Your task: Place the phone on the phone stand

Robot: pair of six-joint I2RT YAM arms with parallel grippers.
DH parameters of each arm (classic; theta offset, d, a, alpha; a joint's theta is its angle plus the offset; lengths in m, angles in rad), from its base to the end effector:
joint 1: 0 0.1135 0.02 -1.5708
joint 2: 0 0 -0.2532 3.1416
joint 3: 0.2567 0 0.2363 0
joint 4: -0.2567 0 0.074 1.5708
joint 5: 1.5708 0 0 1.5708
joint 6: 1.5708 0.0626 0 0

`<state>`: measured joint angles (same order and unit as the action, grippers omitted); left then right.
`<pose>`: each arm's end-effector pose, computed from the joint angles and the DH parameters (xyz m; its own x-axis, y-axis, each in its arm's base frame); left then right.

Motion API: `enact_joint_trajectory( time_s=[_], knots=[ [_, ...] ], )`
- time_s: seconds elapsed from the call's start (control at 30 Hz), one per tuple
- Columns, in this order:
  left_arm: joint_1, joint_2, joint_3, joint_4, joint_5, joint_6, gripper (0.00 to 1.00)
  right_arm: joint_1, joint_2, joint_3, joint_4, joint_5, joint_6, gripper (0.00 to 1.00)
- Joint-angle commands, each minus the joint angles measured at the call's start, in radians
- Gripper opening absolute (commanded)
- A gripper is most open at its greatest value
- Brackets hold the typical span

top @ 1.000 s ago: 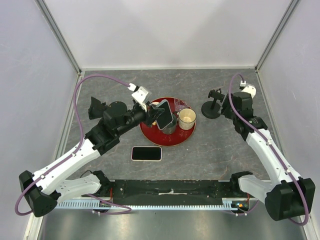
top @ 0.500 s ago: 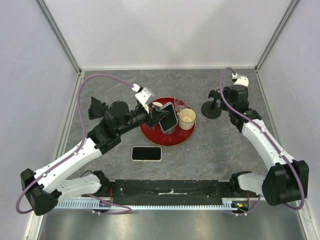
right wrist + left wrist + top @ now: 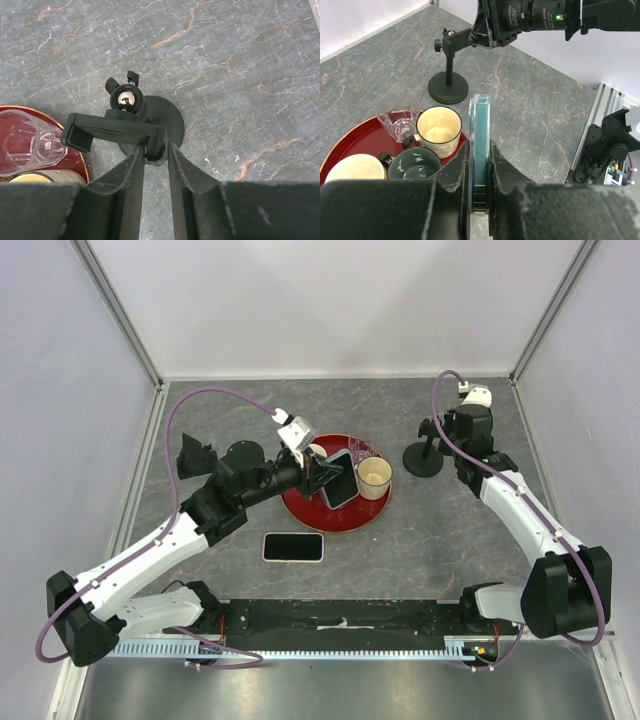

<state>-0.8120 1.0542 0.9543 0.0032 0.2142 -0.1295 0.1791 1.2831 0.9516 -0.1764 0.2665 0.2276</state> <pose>0.1712 -0.1999 0.3575 -0.1762 0.0025 -0.9843 0.8389 0.5235 -0.1489 0.2993 0.0374 0.2733 -0.4539 0.1390 -0.8801 0.1612 0.9843 0.0724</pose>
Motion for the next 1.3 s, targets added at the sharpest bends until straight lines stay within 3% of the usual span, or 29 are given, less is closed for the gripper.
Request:
enact_joint_trajectory(
  time_s=[0.0,0.07,0.1,0.3,0.53,0.63,0.87,0.97,1.0,1.03,1.1,1.27],
  knots=[
    [-0.003,0.009,0.028,0.113,0.04,-0.032,0.02,-0.003,0.021,0.052,0.051,-0.009,-0.017,0.29],
    [-0.003,0.015,0.026,0.116,0.047,-0.024,0.02,-0.003,0.03,0.055,0.042,-0.009,-0.017,0.15],
    [-0.003,0.021,0.023,0.118,0.053,-0.019,0.02,-0.003,0.032,0.055,0.041,0.0,-0.019,0.0],
    [-0.004,0.07,0.012,0.227,0.148,-0.016,0.02,-0.003,-0.045,0.026,-0.034,0.008,-0.025,0.0],
    [-0.003,0.298,0.219,0.428,0.338,-0.082,0.02,-0.006,-0.082,0.032,-0.118,-0.111,-0.071,0.0],
    [-0.003,0.357,0.287,0.477,0.46,-0.027,0.02,-0.007,-0.09,0.039,-0.172,-0.177,-0.082,0.0],
    [0.002,0.483,0.385,0.515,0.603,0.174,0.02,-0.007,-0.172,-0.028,-0.199,-0.188,-0.073,0.0],
    [0.014,0.535,0.432,0.543,0.711,0.188,0.02,-0.007,-0.197,-0.028,-0.21,-0.187,-0.057,0.17],
    [0.014,0.556,0.443,0.552,0.729,0.189,0.02,-0.007,-0.208,-0.025,-0.218,-0.184,-0.051,0.4],
    [0.019,0.569,0.455,0.552,0.764,0.197,0.02,-0.007,-0.211,-0.014,-0.228,-0.179,-0.039,0.45],
    [0.027,0.598,0.5,0.54,0.798,0.205,0.02,-0.007,-0.223,-0.002,-0.277,-0.181,-0.024,0.52],
    [0.06,0.693,0.586,0.537,0.89,0.186,0.02,-0.007,-0.274,0.015,-0.379,-0.116,0.032,0.58]
  ],
)
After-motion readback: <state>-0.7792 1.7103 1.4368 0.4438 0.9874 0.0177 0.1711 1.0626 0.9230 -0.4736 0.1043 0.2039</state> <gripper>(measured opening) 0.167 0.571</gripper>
